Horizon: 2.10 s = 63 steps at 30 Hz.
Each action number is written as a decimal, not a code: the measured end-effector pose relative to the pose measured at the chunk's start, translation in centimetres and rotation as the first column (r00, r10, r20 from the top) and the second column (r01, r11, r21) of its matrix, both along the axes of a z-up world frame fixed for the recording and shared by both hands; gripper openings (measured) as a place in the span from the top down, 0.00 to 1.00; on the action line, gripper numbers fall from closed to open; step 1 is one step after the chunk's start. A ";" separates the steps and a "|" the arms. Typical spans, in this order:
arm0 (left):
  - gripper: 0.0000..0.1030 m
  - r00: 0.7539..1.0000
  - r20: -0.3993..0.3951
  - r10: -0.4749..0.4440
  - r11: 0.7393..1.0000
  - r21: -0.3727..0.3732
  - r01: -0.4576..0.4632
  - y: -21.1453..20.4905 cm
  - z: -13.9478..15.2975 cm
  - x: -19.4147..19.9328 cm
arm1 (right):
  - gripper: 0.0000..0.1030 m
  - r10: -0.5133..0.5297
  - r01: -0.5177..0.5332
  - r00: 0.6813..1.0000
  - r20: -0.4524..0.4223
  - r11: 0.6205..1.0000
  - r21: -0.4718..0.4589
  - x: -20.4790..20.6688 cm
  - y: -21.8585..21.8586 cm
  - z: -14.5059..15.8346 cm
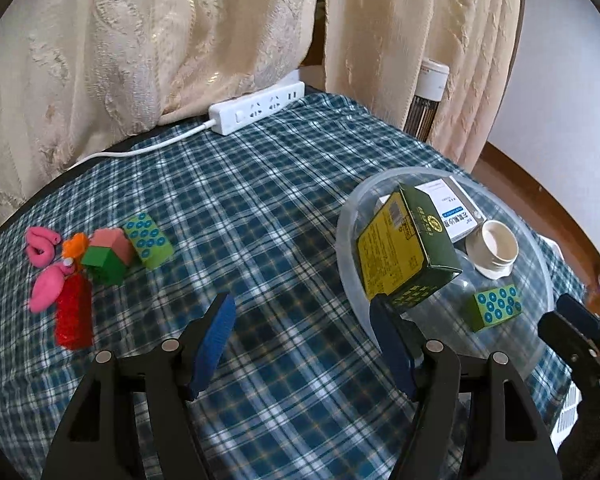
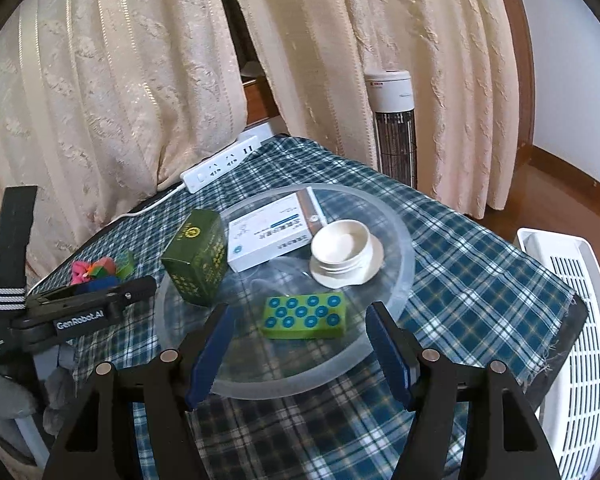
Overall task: Organize objects
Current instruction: 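Push the tin box upright inside the bowl with the left gripper, then move both grippers from the bowl over to the pink curlers and blocks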
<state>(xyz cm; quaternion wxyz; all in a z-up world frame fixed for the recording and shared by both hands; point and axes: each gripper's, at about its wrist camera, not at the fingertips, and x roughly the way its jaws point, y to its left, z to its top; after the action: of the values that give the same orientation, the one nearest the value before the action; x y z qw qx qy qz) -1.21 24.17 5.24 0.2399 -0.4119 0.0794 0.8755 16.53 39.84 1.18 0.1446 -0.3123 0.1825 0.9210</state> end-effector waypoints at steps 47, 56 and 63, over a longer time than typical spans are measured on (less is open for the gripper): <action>0.31 0.922 0.037 0.385 0.923 0.004 -0.385 -20.4 -0.9 -5.0 | 0.27 0.398 -0.400 0.915 0.058 0.916 0.028 -9.8 -15.4 0.3; 0.31 0.921 0.035 0.388 0.922 -0.027 -0.387 -20.9 -1.4 -7.3 | 0.25 0.444 -0.446 0.892 0.083 0.895 -0.002 -11.3 -16.7 -0.6; 0.26 0.930 0.012 0.366 0.930 -0.047 -0.366 -21.4 -1.7 -9.6 | 0.24 0.455 -0.456 0.884 0.104 0.890 -0.016 -12.0 -17.1 -1.3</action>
<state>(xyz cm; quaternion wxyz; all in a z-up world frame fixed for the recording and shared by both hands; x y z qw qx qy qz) -10.79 2.74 3.54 0.0644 -0.4337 0.0177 0.8986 4.48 22.76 -0.14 -0.0648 -0.3937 0.0922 0.9123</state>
